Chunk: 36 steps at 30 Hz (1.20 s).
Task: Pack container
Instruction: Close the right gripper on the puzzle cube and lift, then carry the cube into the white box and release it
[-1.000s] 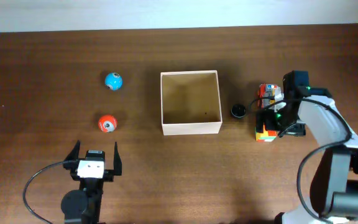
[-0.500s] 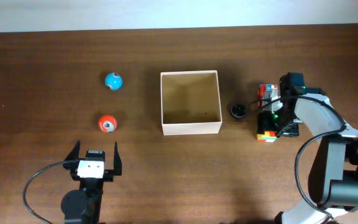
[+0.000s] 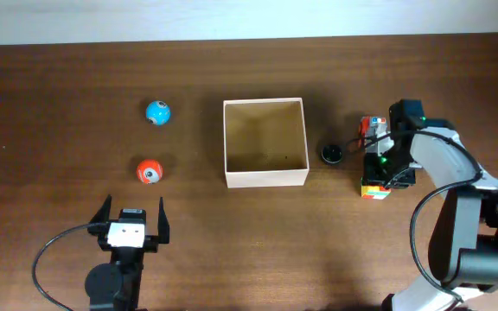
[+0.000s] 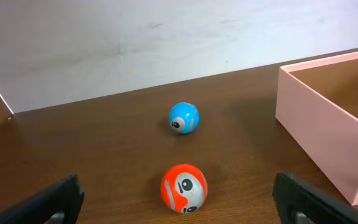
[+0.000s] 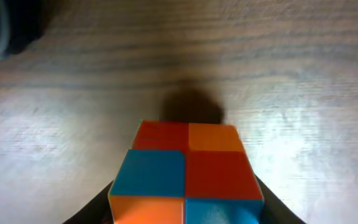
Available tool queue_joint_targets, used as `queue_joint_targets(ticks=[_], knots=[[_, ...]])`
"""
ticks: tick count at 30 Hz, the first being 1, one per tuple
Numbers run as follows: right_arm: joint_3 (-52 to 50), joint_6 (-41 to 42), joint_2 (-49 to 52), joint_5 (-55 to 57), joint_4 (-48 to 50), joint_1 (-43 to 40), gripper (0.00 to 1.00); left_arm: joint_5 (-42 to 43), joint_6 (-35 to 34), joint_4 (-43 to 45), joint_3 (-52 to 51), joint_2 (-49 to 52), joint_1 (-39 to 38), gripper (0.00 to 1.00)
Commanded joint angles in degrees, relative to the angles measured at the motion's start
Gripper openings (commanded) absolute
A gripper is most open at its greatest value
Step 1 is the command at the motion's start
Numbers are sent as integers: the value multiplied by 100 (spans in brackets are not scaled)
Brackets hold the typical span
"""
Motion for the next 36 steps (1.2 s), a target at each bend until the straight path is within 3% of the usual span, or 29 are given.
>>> queue_joint_targets(ticks=[1,8,13,25,28,31,36], knots=[[780,26,39,-170,-533,221,43,105,92,-39,-11,9,35,99],[2680,251,39,-166,-1742,1121,43,105,92,-39,-11,9,35,99],[3698,446,39,-79,-1718,1991,44,105,92,-39,-11,9,35,99],[3716,713,614,-57,-1047,3178,44,105,92,-39,-11,9,35,99],[3716,713,804,-61,-1047,3254,51,105,92,-39,-11,9,35,99],[3716,713,986,-66,-1054,3263,52,105,92,-39,-11,9,35,99],[3720,708,1040,-59,-1023,3263,77,105,92,-39,-11,9,35,99]])
